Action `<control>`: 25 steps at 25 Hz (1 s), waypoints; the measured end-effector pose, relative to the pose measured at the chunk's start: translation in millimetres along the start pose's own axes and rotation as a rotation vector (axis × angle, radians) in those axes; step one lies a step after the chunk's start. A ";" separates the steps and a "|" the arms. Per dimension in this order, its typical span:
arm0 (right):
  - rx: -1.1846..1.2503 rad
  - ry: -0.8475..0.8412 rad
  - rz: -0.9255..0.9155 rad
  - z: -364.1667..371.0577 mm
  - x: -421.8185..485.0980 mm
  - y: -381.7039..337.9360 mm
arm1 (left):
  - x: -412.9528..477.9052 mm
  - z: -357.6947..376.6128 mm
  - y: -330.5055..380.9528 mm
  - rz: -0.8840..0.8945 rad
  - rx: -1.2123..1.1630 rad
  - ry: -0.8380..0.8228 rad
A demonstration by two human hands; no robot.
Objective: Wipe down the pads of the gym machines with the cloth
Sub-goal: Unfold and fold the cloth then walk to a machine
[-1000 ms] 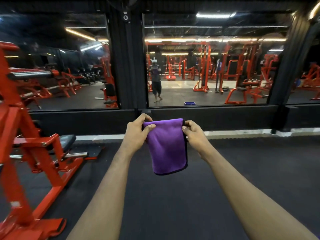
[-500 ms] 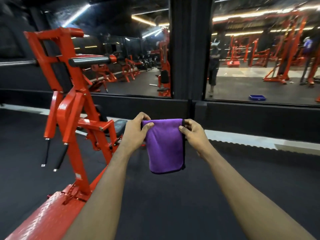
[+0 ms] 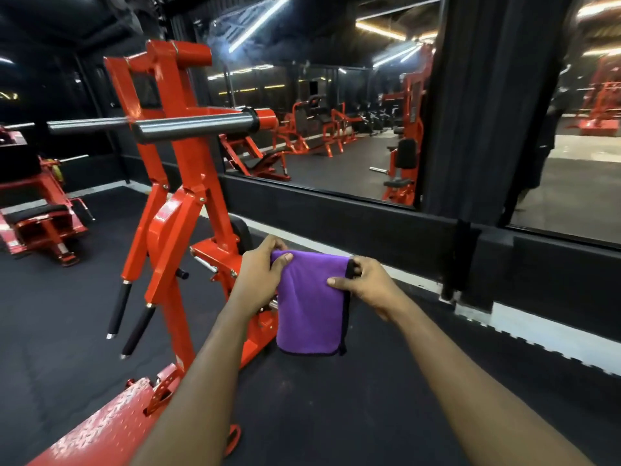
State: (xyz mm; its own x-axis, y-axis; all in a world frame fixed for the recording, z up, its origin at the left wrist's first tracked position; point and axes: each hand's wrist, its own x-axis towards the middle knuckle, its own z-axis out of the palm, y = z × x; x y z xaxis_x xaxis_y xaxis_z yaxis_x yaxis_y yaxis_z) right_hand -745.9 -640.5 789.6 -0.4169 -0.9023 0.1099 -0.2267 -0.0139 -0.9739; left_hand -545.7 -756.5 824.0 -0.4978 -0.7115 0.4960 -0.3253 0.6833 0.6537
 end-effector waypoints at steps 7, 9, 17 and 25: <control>-0.093 -0.068 -0.003 -10.5 215.0 38.1 | 180.8 79.4 -118.4 -0.011 0.043 -0.031; -0.097 -0.072 0.032 -13.8 283.9 45.8 | 245.2 101.1 -144.6 -0.010 0.062 -0.049; -0.045 -0.114 0.036 -54.8 519.4 102.8 | 425.6 192.7 -227.0 -0.110 0.157 -0.021; -0.116 -0.428 -0.037 -49.0 729.7 144.6 | 535.7 244.3 -292.8 -0.427 0.281 0.141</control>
State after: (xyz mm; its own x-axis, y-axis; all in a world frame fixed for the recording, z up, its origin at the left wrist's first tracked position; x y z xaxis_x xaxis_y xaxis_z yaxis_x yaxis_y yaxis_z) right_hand -1126.0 -1279.9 738.7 -0.0101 -0.9996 0.0278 -0.3422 -0.0226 -0.9394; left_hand -913.5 -1297.7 758.7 -0.1673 -0.9378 0.3041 -0.6879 0.3320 0.6454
